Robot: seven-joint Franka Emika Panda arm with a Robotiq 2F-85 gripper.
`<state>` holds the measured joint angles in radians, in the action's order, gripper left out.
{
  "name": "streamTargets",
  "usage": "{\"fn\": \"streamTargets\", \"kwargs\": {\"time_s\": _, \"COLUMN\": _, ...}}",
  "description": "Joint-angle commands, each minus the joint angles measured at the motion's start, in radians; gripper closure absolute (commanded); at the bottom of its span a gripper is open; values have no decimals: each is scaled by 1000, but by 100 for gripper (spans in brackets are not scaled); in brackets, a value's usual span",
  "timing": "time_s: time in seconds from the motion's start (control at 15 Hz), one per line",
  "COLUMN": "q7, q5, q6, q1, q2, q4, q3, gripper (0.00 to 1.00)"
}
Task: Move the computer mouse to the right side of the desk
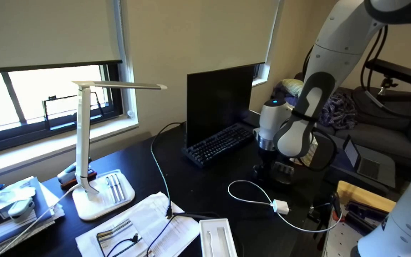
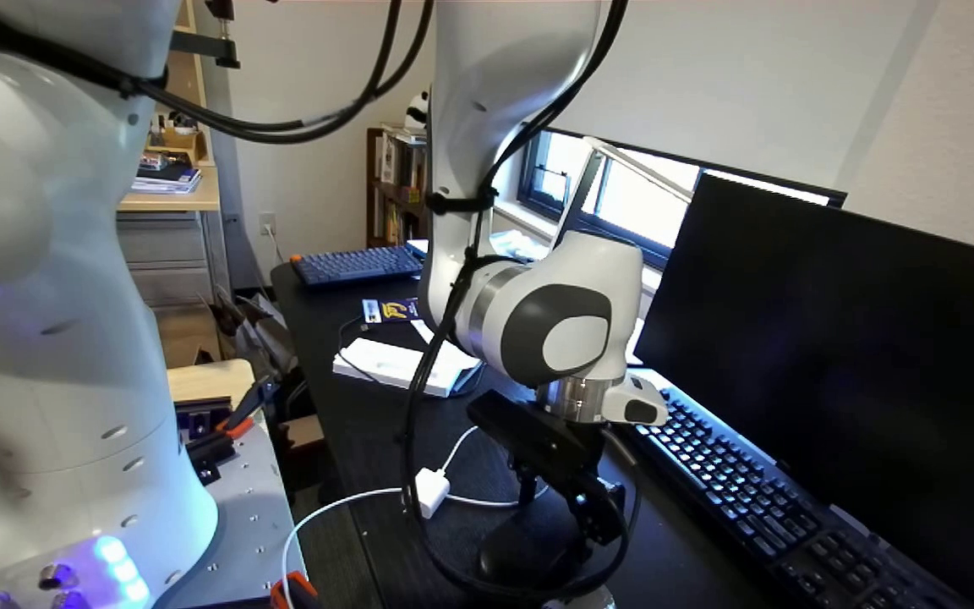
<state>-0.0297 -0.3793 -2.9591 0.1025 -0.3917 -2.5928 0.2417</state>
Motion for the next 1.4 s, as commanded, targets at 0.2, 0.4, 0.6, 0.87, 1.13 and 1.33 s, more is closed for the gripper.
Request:
{"fn": "streamTargets", "kwargs": {"time_s": 0.2, "q7": -20, "q5": 117, "q6": -98, "q1": 17, "q2": 84, "q4": -83, "q3": 1, "gripper": 0}}
{"fn": "streamTargets", "kwargs": {"time_s": 0.4, "q7": 22, "q5": 146, "q6": -141, "q1": -27, "q2": 115, "q4": -92, "q3": 64, "gripper": 0}}
{"fn": "streamTargets", "kwargs": {"time_s": 0.6, "q7": -11, "q5": 182, "q6": -158, "q1": 1, "q2": 249, "q4": -151, "q3": 27, "gripper": 0}}
{"fn": "streamTargets", "kwargs": {"time_s": 0.87, "q7": -74, "q5": 277, "q6": -40, "q1": 45, "q2": 467, "q4": -265, "q3": -139, "gripper": 0}}
{"fn": "streamTargets", "kwargs": {"time_s": 1.13, "q7": -206, "q5": 526, "q6": 305, "q1": -97, "q2": 597, "q4": -188, "q3": -175, "gripper": 0}}
{"fn": "streamTargets", "kwargs": {"time_s": 1.33, "q7": -174, "q5": 519, "q6": 499, "q1": -140, "q2": 723, "q4": -211, "q3": -185, "gripper": 0}}
